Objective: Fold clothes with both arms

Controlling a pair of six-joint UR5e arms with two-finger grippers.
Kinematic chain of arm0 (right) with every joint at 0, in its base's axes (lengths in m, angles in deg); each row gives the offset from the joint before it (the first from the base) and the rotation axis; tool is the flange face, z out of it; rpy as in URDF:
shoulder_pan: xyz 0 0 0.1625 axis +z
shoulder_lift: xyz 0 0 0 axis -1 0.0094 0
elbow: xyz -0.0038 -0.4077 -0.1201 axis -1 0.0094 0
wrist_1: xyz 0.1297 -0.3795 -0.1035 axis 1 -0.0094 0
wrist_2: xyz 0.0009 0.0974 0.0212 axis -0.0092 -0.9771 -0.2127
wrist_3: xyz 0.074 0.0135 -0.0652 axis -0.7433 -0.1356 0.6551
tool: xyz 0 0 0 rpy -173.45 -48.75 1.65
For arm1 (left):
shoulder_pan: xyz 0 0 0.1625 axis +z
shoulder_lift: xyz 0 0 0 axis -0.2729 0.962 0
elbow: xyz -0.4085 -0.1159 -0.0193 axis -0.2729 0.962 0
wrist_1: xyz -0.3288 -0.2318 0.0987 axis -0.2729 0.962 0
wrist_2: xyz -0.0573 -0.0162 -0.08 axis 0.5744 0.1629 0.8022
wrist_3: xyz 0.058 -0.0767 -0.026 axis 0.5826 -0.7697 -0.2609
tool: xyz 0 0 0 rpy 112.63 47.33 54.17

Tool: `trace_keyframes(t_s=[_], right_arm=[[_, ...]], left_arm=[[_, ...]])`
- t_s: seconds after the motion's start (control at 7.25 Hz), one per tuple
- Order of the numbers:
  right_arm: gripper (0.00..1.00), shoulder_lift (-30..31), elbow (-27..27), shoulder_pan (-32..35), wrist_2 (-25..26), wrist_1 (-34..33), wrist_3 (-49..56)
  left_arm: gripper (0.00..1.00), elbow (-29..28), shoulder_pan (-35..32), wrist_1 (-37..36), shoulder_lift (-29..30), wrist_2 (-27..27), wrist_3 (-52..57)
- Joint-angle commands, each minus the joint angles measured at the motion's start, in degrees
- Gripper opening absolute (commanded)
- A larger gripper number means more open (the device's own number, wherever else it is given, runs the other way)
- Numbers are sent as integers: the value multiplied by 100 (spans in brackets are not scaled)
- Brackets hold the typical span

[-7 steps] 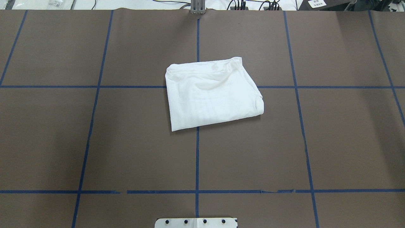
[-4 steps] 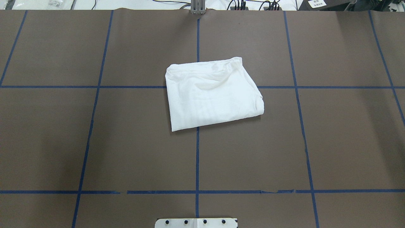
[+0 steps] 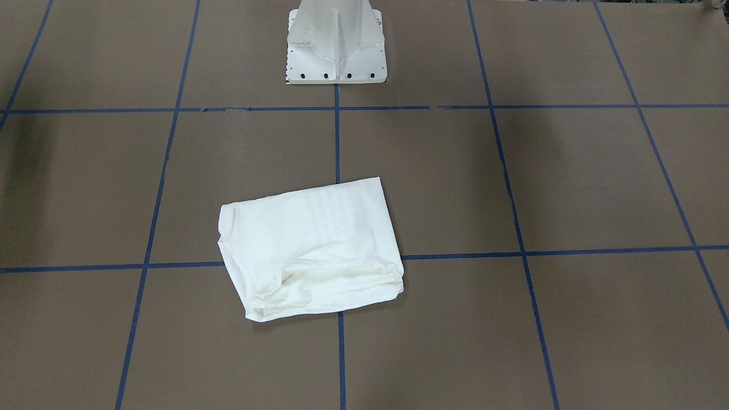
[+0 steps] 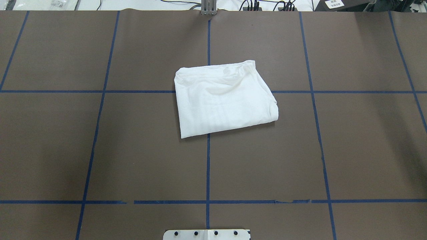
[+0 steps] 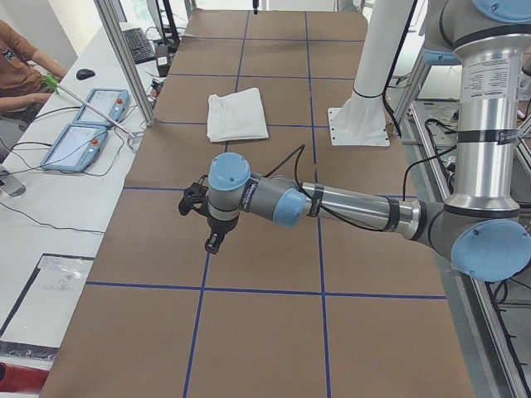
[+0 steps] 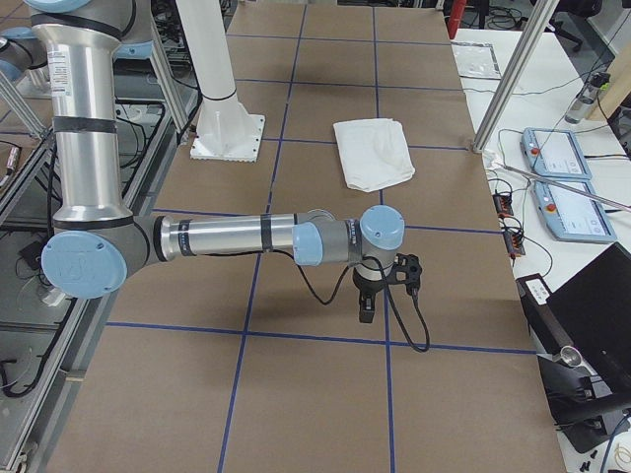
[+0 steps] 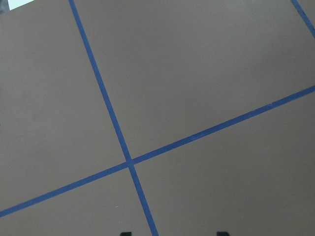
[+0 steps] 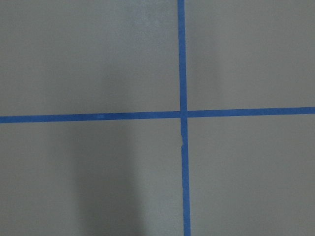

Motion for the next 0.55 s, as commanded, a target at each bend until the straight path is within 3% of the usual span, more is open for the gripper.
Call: trace_keyframes(t_s=[0.0, 0.14, 0.41], right_arm=[[100, -32, -18, -210, 29, -38, -34], [100, -41, -17, -237, 21, -47, -25], [100, -32, -17, -237, 38, -47, 1]], left_arm=[[74, 11, -18, -356, 96, 180, 53], [100, 20, -35, -217, 79, 145, 62], [100, -41, -27, -189, 139, -291, 62]])
